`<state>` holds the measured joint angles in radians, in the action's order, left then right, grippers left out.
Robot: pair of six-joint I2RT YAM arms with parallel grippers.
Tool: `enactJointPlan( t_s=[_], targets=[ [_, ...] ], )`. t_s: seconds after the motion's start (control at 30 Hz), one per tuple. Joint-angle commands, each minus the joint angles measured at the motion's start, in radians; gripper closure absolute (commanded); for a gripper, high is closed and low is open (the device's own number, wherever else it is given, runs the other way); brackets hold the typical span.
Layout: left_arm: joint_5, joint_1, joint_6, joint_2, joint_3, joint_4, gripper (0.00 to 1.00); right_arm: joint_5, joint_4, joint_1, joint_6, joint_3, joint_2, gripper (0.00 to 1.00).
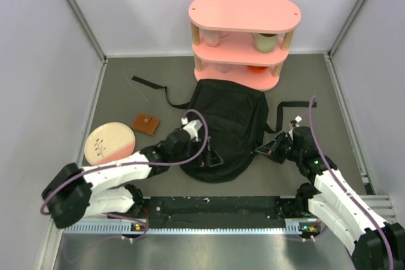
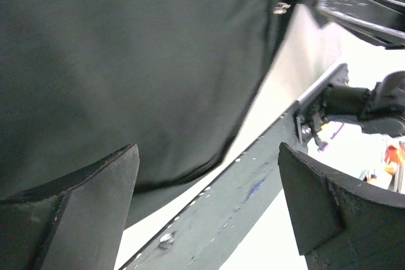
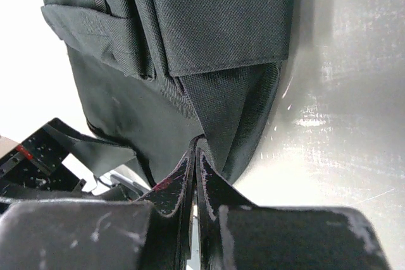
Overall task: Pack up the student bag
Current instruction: Zip the student bag at the center of the board.
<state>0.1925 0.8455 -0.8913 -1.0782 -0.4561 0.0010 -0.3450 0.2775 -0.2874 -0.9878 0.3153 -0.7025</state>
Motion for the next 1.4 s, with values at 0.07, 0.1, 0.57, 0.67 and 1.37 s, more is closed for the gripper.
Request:
enactJointPlan(
  t_s=[0.07,0.1,0.57,0.67,1.37],
  targets=[
    [0.143,0.063,0.043,-0.259,-0.116,0.327,0.07,-0.057,0.005,0.01,0.001,0.024,0.0,1.0],
    [0.159,0.064,0.031,-0.288,-0.122,0.352,0.09,-0.057,0.017,0.008,0.006,0.021,-0.002,1.0],
    [0.222,0.141,-0.109,-0.595,-0.102,0.6,0.5,0.026,0.16,0.008,0.02,-0.051,0.046,0.96],
    [0.235,0.142,-0.121,-0.621,-0.093,0.634,0.5,-0.008,0.134,0.008,0.038,-0.042,0.021,0.79],
    [0.236,0.158,-0.12,-0.672,-0.118,0.637,0.51,-0.163,-0.021,-0.019,0.083,0.056,-0.124,0.54]
  ],
)
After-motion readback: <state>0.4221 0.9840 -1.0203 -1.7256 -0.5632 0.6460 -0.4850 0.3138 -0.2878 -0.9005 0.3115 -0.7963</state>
